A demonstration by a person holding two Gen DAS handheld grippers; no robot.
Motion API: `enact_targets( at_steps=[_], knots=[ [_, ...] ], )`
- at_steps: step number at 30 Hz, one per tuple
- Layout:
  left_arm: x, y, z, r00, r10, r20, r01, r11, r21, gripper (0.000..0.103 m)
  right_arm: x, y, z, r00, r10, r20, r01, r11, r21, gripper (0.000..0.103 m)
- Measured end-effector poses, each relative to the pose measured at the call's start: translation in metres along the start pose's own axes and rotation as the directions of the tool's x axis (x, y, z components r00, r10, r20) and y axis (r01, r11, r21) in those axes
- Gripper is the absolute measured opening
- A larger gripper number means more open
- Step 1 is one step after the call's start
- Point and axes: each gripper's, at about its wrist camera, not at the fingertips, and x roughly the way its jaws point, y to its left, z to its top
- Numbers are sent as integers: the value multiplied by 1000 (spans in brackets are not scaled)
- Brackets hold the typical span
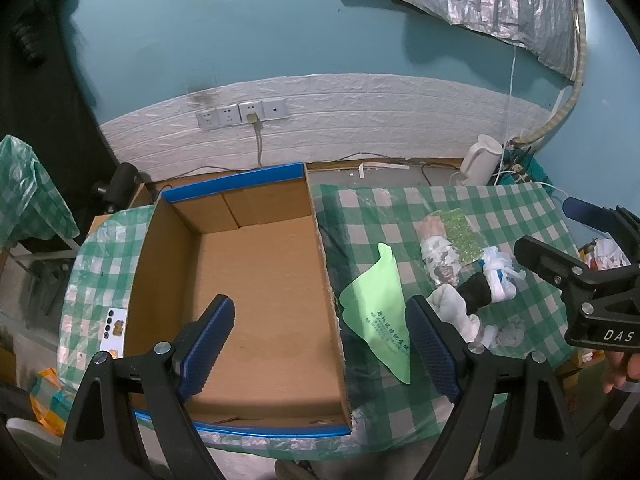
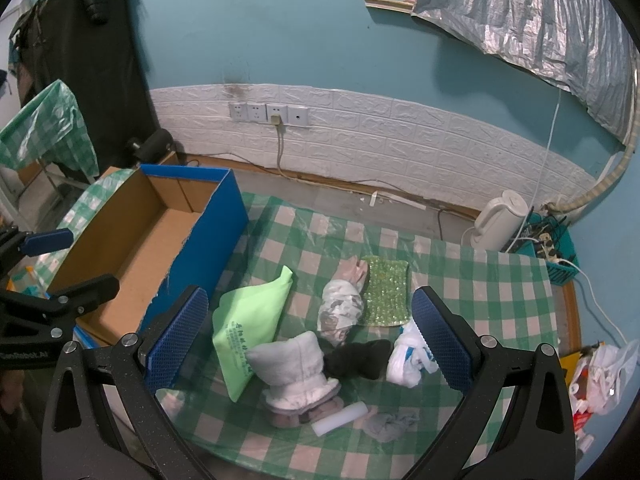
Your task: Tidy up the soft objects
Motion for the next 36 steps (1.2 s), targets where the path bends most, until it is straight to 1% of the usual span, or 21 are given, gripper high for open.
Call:
enact_targets(
  at_steps=[10,18,21,22,25,30,36],
  knots=[
    [-1,3,0,1000,-16,-9,16,1000,-2,88,1,-1,-1,1000,-1,-1,1,1000,0,101],
    [2,1,2,1000,-13,-18,13,1000,0,88,1,-4,-1,1000,-5,-8,5,1000,3,101],
    [5,0,3,1000,-16,-24,16,1000,3,88,4,-9,-5,1000,-10,-12,10,1000,7,101],
    [5,-2,3,1000,-18,-25,18,1000,4,88,3,-18,-11,1000,-12,-13,12,1000,7,101],
    [8,-7,4,999,-18,-29,19,1000,14,88,2,-18,-9,1000,-19,-17,19,1000,12,101],
    [16,-16,5,999,-16,-51,17,999,27,88,1,-34,-17,999,-36,-32,37,999,39,101],
    [24,-33,5,997,-26,-75,30,998,55,88,0,-50,-23,997,-64,-48,68,995,70,101]
  ],
)
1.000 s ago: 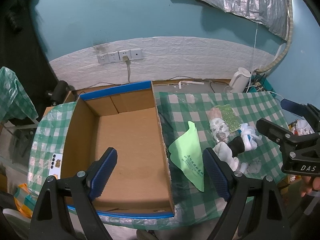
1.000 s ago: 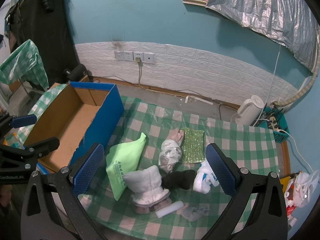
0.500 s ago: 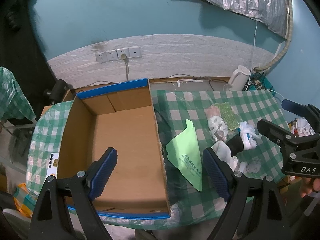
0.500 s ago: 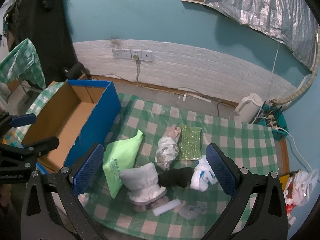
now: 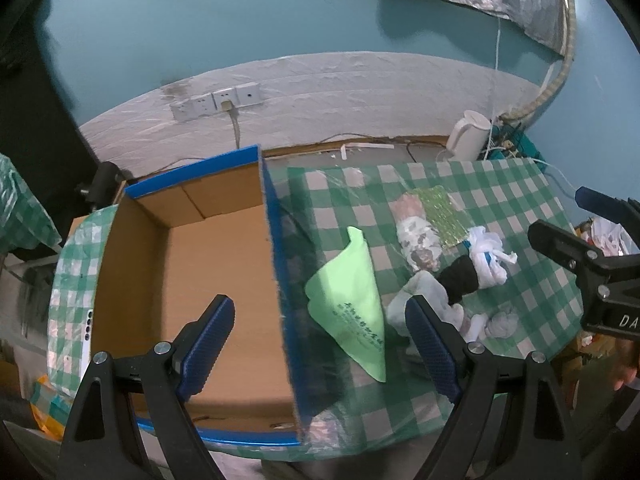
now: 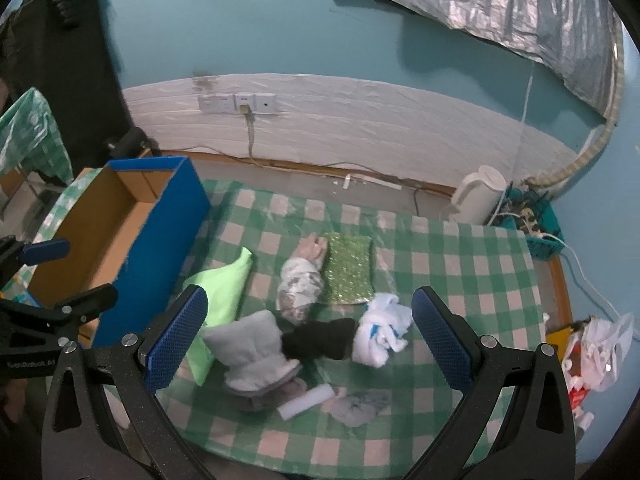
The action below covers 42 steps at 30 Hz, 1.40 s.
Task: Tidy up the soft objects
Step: 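Grasp the white fluffy sock with the left tool while the right tool grasps the grey knotted sock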
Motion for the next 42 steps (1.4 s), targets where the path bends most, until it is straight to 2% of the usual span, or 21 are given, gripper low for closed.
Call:
enact_targets(
  at_steps=[7,21,35,42],
  knots=[
    [16,-22,1,999,-25,-48,26,999,22,88,5,-22,-10,999,-31,-31,33,999,38,101],
    [50,-53,-4,993,-4,-121,9,999,41,88,23,-43,-33,992,-58,-108,64,997,51,101],
    [89,-83,-19,975,-17,-221,35,996,79,88,59,-67,-62,969,-65,-237,94,989,114,101],
    [105,-88,-18,965,-75,-250,81,997,12,88,77,-74,-77,952,-91,-292,126,987,103,101]
  ],
)
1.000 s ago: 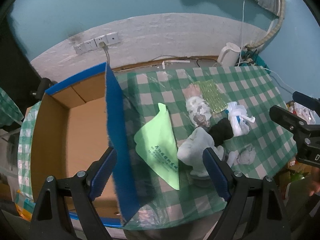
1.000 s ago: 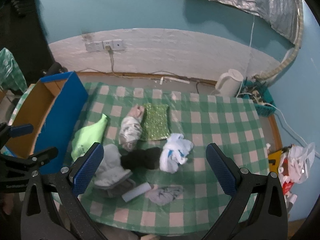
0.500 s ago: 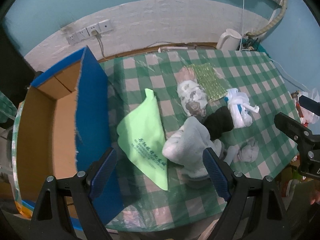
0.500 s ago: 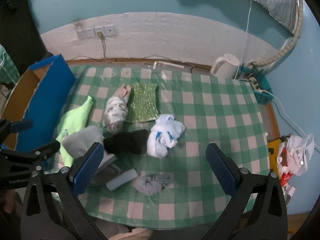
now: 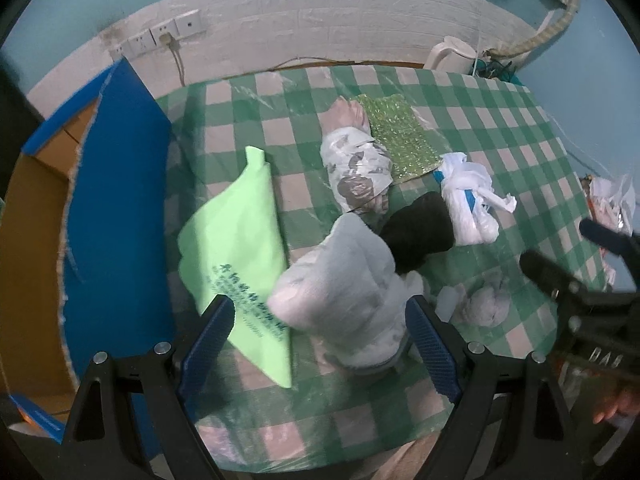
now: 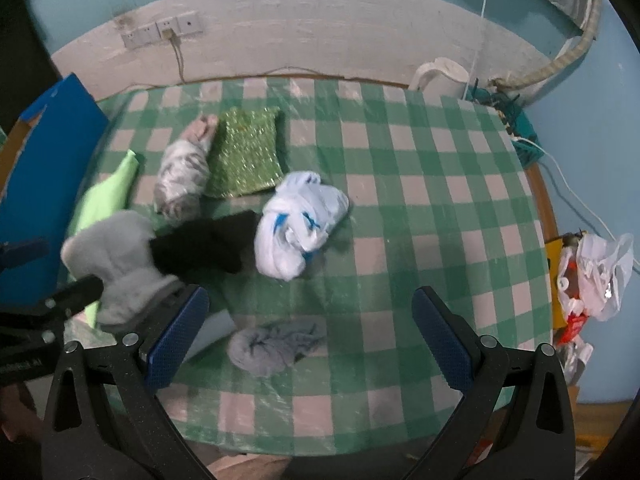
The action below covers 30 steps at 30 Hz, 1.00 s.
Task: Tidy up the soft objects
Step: 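Grasp the white fluffy sock with the left tool while the right tool grasps the grey knotted sock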
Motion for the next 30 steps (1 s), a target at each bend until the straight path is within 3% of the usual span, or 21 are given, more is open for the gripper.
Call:
enact_targets(
  at_steps=[8,30],
  knots=[
    [26,-5,4,998,-36,-50,33,998,-58,88,7,5,-10,1000,0,-21,-1,999,-41,101],
    [55,-15,15,997,-14,-69,11,999,-47,87,40,15,-21,994,16,-109,-25,996,-82,101]
  ],
)
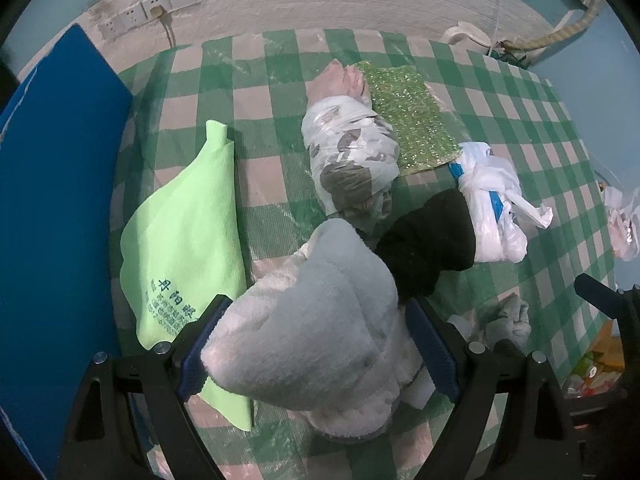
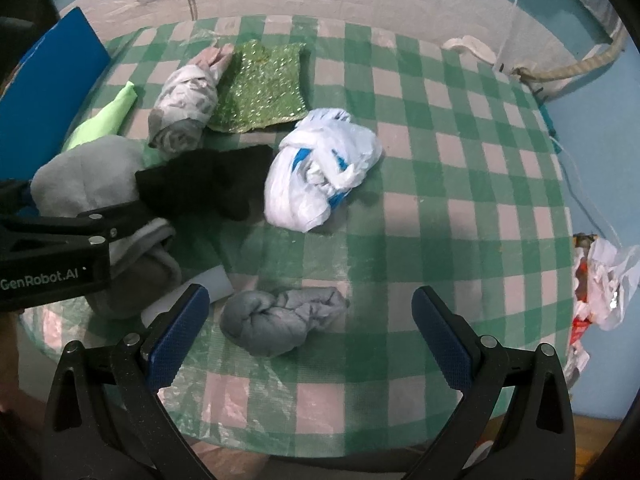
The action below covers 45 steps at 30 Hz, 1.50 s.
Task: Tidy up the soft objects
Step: 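Grasp the white fluffy sock with the left tool while the right tool grasps the grey knotted sock, then carry the white sock with the left tool while the right tool carries the grey sock over the box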
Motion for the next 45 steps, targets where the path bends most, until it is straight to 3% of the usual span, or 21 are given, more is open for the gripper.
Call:
enact_targets(
  at_steps=[6,10,15,23,32,45],
  knots=[
    [-2,-4,-1,1000,-10,26,9,1000,23,78,7,4,0,1000,-2,-12,2,1000,-24,100],
    [-5,-2,-3,999,-15,35,14,999,35,75,14,10,0,999,1,-33,-2,999,-40,92],
    [-9,-3,-3,999,-25,46,22,999,48,64,23,17,-2,998,9,-64,-13,998,-63,79],
    [-17,-3,-5,997,-41,67,36,997,68,48,25,24,-7,996,16,-92,-23,996,-85,49],
    [-24,1,-8,994,-68,80,62,996,70,39,10,26,0,997,17,-68,-23,996,-82,47],
    [-54,3,-14,988,-73,139,61,994,86,37,-13,15,11,1000,26,2,-25,998,-66,47]
  ],
)
